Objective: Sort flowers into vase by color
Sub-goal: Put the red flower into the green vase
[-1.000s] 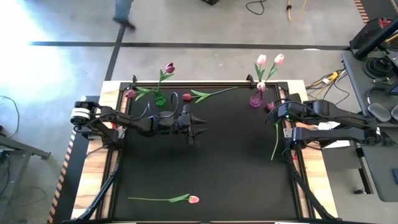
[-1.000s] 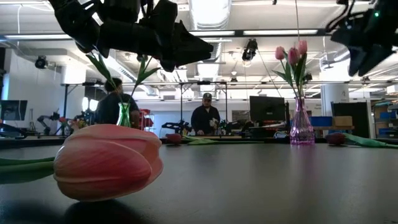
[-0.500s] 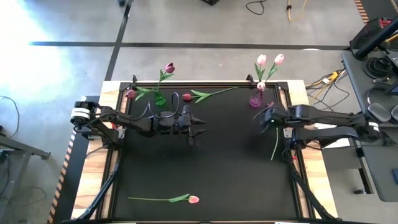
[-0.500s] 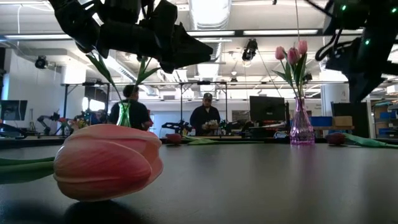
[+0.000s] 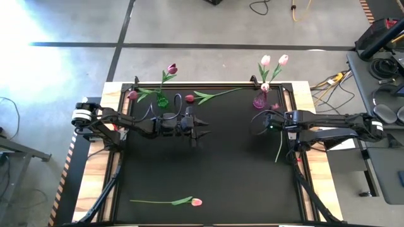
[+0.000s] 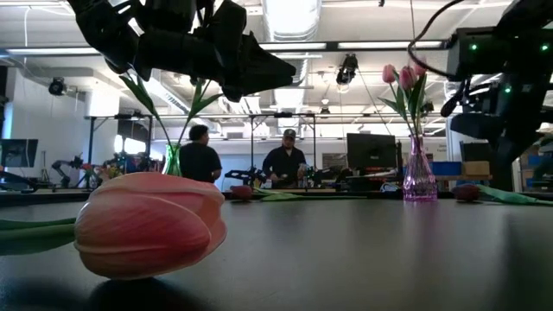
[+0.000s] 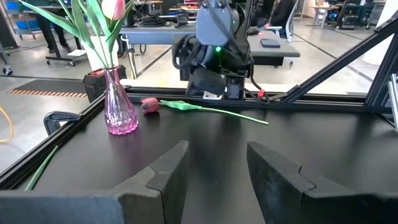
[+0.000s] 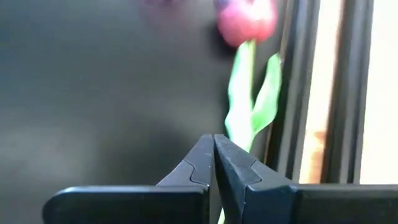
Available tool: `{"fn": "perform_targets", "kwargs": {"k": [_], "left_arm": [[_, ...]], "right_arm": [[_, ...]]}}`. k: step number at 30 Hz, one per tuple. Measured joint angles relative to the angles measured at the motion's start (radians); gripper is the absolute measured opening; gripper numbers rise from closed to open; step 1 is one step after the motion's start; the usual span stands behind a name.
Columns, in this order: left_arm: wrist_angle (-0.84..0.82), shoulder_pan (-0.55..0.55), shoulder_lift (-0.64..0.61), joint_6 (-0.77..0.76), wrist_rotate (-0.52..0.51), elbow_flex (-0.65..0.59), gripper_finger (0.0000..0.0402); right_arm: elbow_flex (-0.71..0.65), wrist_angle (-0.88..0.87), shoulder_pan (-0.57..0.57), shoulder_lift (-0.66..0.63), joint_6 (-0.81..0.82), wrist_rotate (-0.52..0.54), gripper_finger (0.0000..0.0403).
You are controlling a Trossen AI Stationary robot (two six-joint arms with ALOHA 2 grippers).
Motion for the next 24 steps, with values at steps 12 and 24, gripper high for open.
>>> {"fn": "perform_targets", "kwargs": {"k": [12, 24], "left_arm": [[-0.001, 0.000, 0.000, 0.000, 0.000, 0.000, 0.0148], [-0.005, 0.000, 0.000, 0.000, 0.000, 0.000, 0.0148]], "right_arm": [[-0.058, 0.090, -0.001, 0.104, 0.117, 0.097, 0.0117], [-0.097, 0.139, -0.072, 0.236, 0.165, 0.127, 0.0145]]}}
